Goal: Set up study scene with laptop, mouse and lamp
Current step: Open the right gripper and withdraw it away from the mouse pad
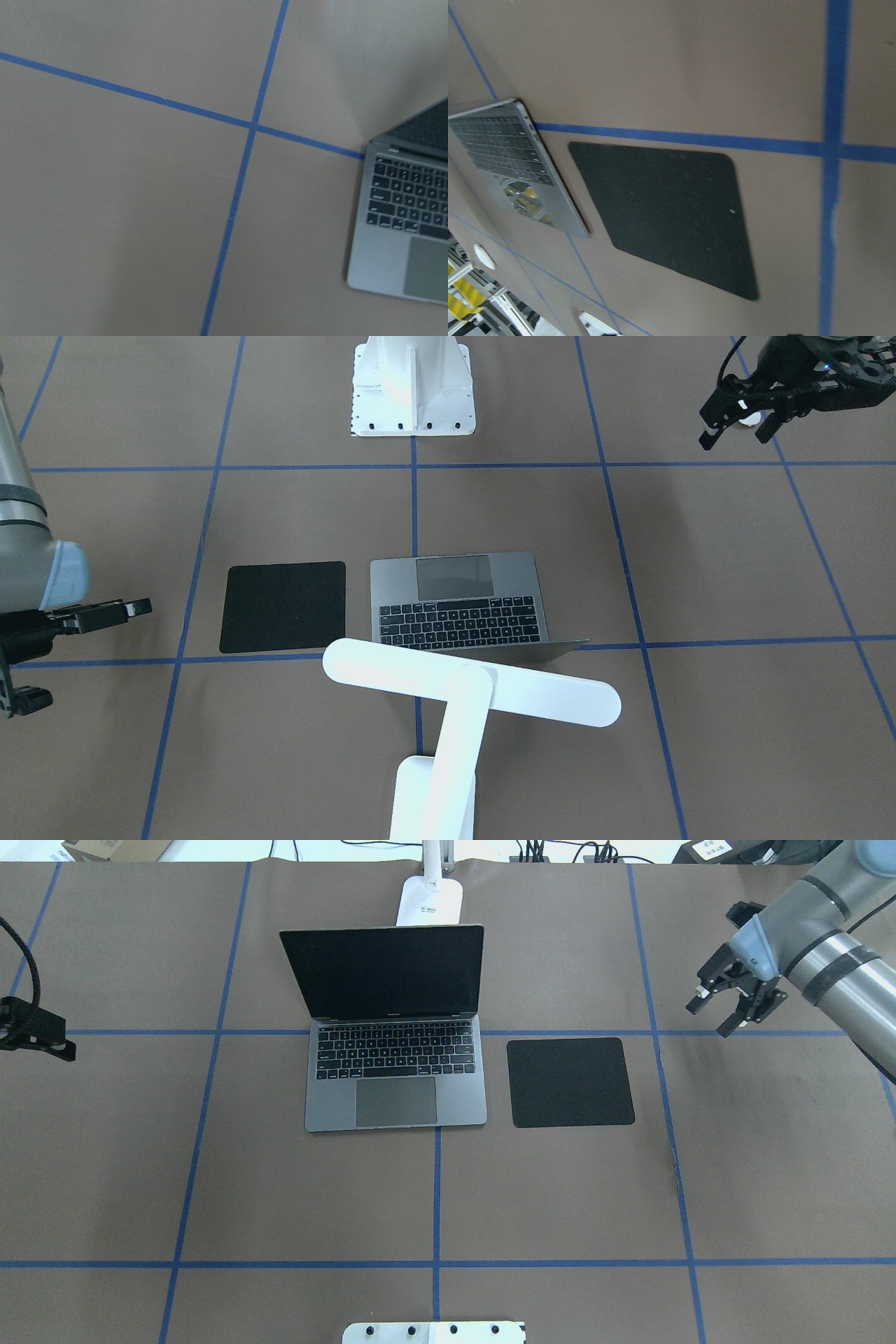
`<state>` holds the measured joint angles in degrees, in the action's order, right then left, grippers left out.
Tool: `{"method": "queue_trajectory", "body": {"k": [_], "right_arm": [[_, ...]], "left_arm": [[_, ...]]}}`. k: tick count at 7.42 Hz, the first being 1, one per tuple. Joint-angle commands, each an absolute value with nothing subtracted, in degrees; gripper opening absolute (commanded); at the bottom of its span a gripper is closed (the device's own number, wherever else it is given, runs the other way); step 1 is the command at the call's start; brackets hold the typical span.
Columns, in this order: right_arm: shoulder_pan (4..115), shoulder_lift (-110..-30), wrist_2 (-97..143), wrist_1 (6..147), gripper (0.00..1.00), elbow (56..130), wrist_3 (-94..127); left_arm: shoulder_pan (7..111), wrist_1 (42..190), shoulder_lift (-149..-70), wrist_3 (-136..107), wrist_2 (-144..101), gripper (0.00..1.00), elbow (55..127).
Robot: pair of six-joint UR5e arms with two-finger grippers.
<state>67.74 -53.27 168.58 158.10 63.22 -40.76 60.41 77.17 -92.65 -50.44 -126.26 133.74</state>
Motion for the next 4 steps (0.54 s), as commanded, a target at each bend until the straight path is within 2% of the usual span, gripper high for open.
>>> {"method": "queue_trajectory", "body": {"k": [1, 2, 4], "right_arm": [[72.32, -54.83, 155.97, 154.28, 0.84, 64.41, -40.43], [74.68, -57.02, 149.83, 146.68, 0.84, 65.38, -38.08], [76.46, -64.12, 140.48, 131.02, 0.84, 74.57, -26.6]], "left_arm": [[60.82, 77.52, -88.26, -41.08, -126.04, 1.0, 133.59], [60.82, 77.87, -86.5, -36.26, -126.04, 1.0, 133.16], [60.82, 88.6, -79.58, -29.73, -126.12, 1.0, 129.93]]}}
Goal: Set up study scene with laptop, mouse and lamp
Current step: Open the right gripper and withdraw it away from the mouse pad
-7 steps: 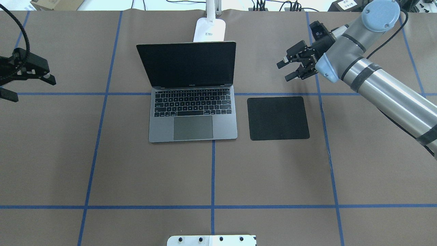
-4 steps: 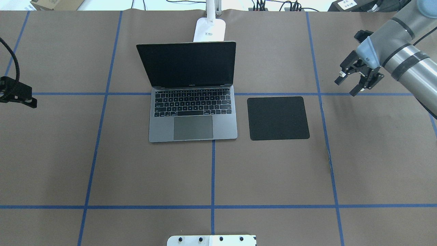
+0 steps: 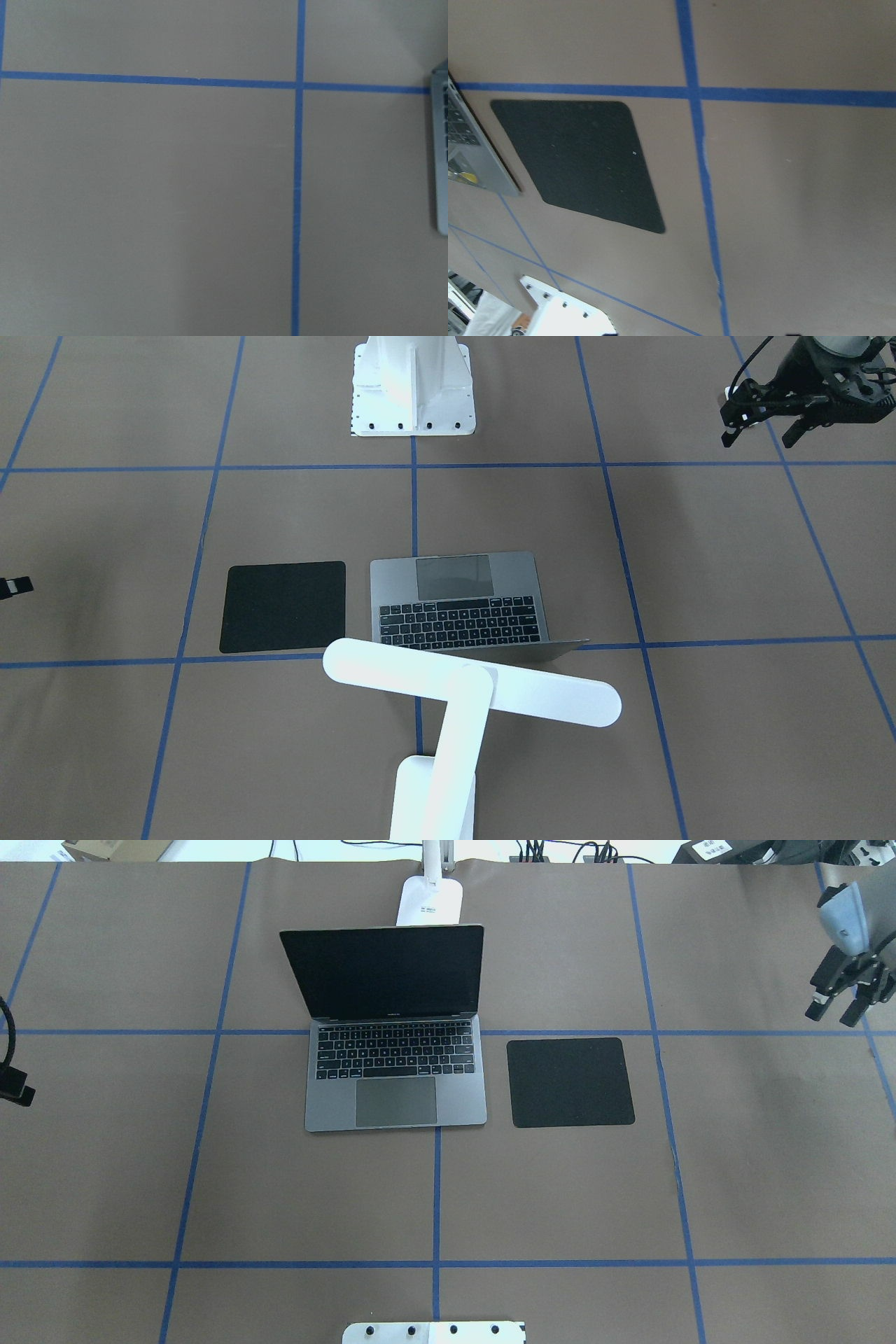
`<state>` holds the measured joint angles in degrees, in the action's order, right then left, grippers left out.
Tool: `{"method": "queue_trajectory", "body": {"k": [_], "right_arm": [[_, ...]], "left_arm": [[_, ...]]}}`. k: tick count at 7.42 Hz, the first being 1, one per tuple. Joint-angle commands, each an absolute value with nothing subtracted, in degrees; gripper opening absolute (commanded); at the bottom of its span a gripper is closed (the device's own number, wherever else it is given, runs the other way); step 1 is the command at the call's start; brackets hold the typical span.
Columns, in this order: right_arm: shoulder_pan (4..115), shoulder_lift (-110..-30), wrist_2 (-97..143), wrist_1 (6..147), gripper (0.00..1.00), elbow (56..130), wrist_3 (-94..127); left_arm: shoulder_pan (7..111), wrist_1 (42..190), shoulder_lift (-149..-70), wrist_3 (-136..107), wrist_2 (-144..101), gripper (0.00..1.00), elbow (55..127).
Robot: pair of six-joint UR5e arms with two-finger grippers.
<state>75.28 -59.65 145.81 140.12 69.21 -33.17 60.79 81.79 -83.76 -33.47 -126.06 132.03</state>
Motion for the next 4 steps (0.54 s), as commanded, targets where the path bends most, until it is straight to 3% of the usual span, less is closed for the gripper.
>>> {"method": "queue_trajectory", "body": {"k": [1, 4], "right_arm": [[77.42, -67.38, 140.45, 126.69, 0.85, 77.84, -26.11], [80.06, -69.59, 140.54, 115.17, 0.93, 78.13, -25.75]], "left_arm": [[60.82, 101.04, -73.54, -30.14, -126.12, 1.0, 126.6], [60.91, 122.5, -57.54, -35.66, -126.21, 1.0, 120.53]]}}
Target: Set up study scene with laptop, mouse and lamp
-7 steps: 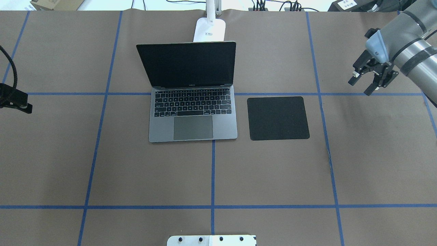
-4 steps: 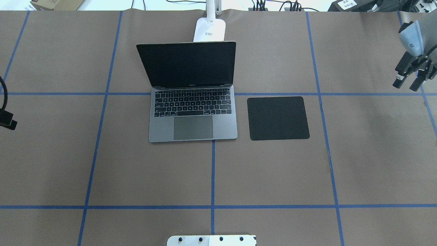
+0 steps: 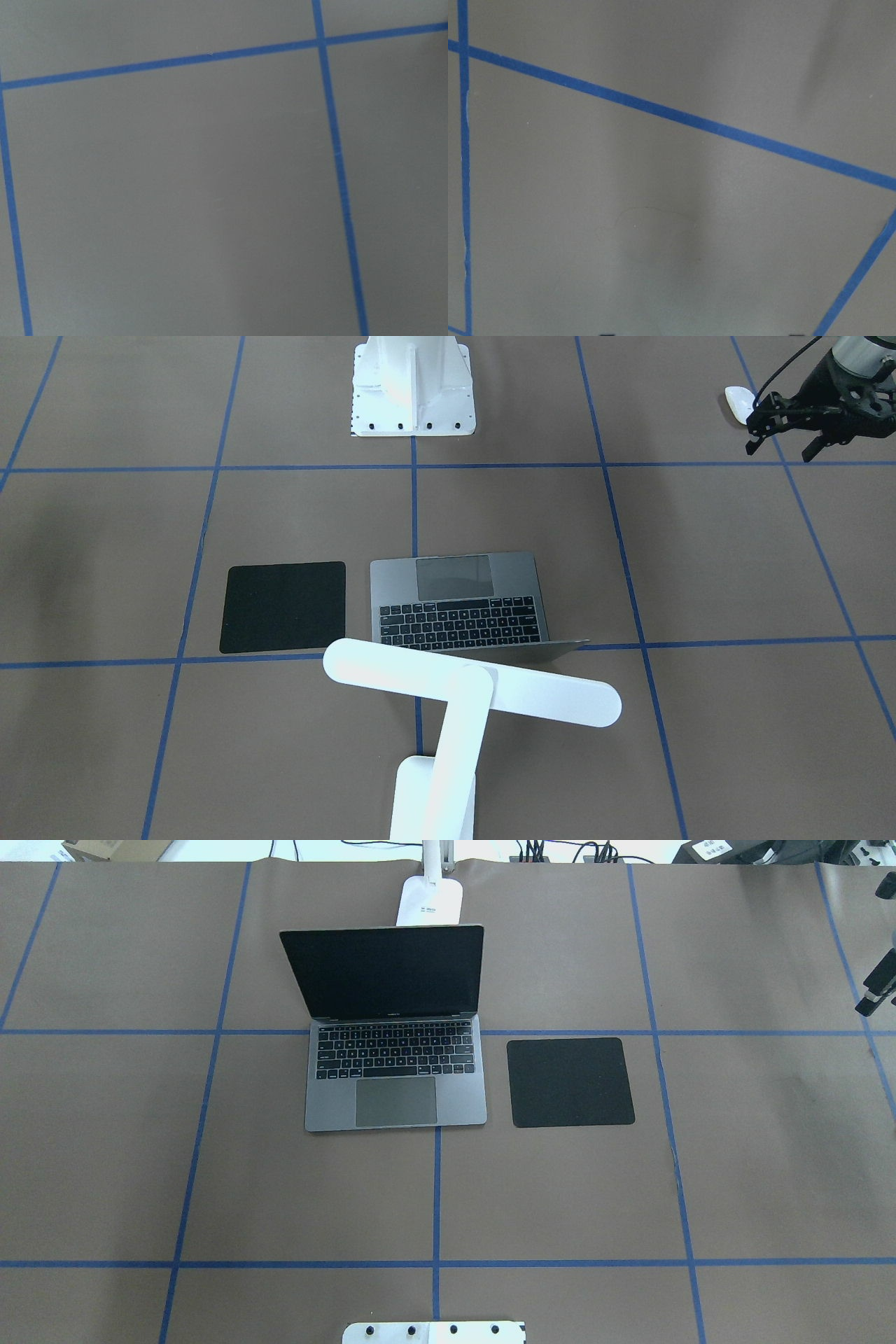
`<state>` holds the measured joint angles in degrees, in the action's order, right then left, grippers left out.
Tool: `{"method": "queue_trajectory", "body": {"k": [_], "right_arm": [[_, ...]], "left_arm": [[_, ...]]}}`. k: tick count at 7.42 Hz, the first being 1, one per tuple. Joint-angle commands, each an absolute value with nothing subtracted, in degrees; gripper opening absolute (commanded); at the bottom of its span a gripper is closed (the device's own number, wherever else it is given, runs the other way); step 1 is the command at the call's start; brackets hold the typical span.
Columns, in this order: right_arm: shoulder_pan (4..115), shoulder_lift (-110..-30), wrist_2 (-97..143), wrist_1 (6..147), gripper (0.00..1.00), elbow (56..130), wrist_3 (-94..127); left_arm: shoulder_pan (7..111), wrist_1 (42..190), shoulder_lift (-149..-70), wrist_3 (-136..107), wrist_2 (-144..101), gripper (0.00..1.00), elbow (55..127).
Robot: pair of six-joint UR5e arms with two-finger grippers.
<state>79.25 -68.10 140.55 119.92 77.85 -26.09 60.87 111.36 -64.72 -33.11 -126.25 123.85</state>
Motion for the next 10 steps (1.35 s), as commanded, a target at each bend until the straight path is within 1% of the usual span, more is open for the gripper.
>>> {"method": "queue_trajectory", "body": {"k": [1, 2, 3, 4, 6, 8, 10], "right_arm": [[80.07, -71.35, 140.54, 109.22, 0.95, 78.57, -23.4], [80.07, -72.41, 140.54, 105.33, 0.95, 79.97, -18.25], [80.07, -73.47, 140.45, 103.29, 0.95, 81.11, -15.24], [80.07, -73.74, 140.45, 102.84, 0.97, 81.12, -15.12], [79.98, -73.92, 140.54, 102.75, 0.97, 81.38, -15.03], [79.98, -73.92, 140.54, 102.74, 0.97, 81.47, -15.03], [79.98, -74.35, 140.45, 101.08, 0.97, 81.39, -14.86]], "left_arm": [[60.82, 140.44, -55.31, -42.3, -126.38, 1.0, 111.19], [60.21, 153.59, -53.89, -47.24, -126.39, 1.0, 102.65], [60.03, 155.72, -51.88, -48.94, -126.56, 1.0, 100.65], [59.86, 156.09, -49.77, -50.96, -126.91, 1.0, 100.2], [59.33, 156.44, -47.03, -51.24, -130.24, 1.0, 99.5], [54.95, 156.45, -46.76, -53.59, -131.83, 1.0, 99.06], [47.4, 156.79, -48.24, -62.62, -131.93, 1.0, 99.05]]}}
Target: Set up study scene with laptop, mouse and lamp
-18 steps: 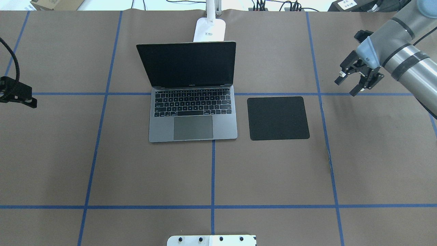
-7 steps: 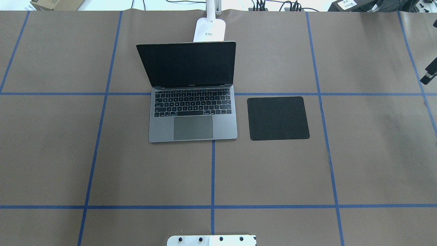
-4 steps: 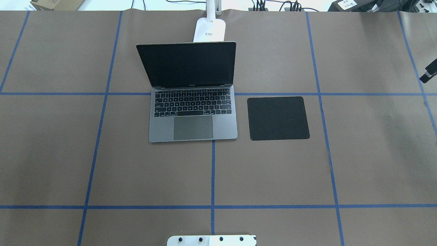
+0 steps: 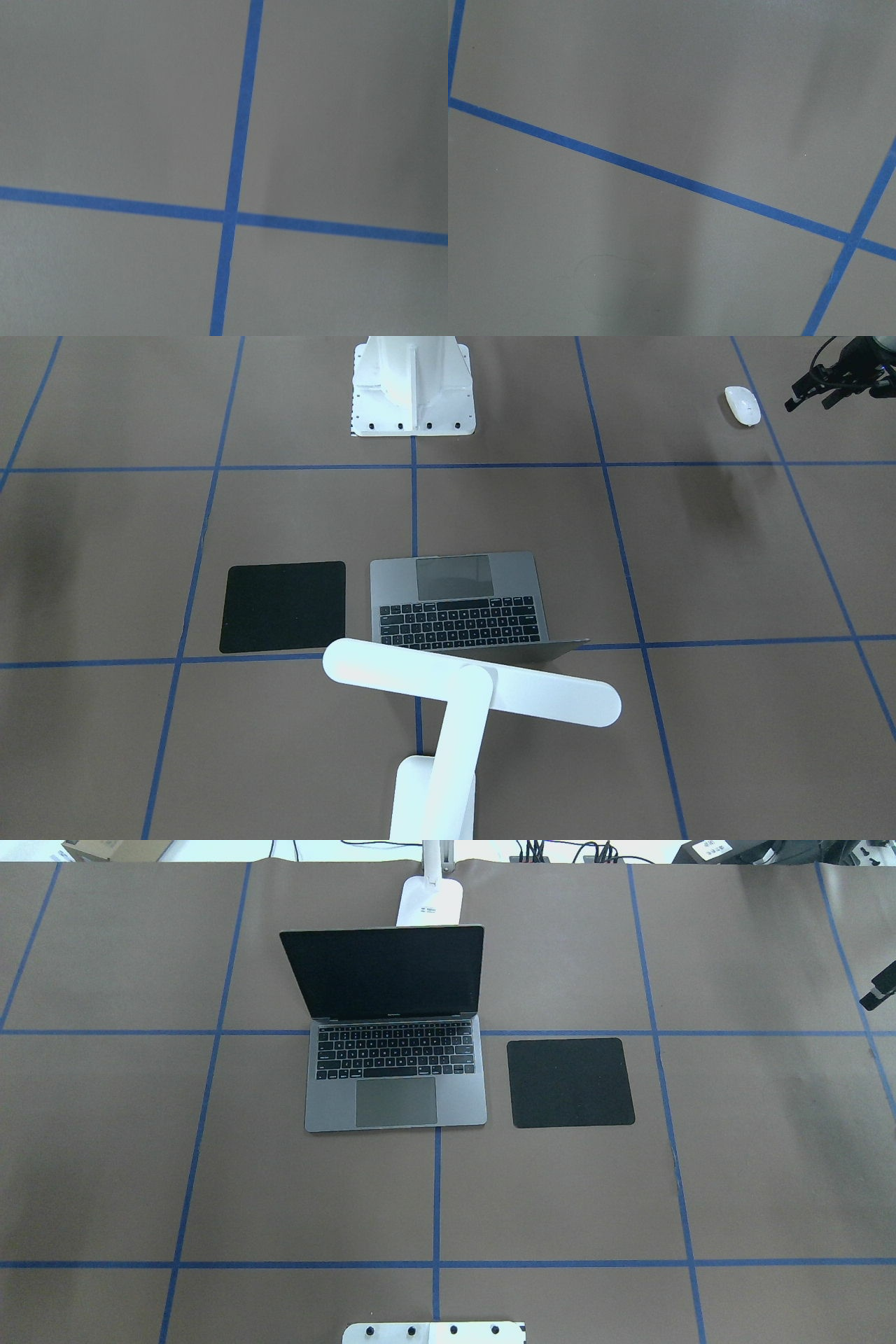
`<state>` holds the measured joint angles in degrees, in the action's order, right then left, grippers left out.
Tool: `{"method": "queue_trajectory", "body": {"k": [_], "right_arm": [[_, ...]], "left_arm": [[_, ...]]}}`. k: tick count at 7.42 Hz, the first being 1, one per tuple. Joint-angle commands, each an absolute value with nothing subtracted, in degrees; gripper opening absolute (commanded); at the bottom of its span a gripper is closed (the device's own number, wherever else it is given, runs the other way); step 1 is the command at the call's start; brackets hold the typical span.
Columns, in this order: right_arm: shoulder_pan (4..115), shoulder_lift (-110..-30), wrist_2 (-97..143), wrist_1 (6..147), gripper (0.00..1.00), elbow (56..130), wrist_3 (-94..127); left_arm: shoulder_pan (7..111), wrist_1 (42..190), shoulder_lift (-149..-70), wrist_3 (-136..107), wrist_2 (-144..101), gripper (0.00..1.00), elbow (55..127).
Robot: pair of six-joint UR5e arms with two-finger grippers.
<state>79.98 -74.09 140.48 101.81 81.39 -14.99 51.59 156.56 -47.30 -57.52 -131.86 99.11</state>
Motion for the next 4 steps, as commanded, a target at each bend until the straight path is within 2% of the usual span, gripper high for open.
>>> {"method": "queue_trajectory", "body": {"k": [1, 4], "right_arm": [[79.98, -74.44, 140.54, 101.07, 0.98, 81.39, -14.85], [79.98, -74.36, 140.54, 100.81, 0.98, 81.39, -14.85]], "left_arm": [[43.28, 157.58, -48.95, -66.32, -130.44, 1.0, 99.05], [27.02, 162.75, -49.22, -79.42, -122.7, 1.0, 98.79]]}}
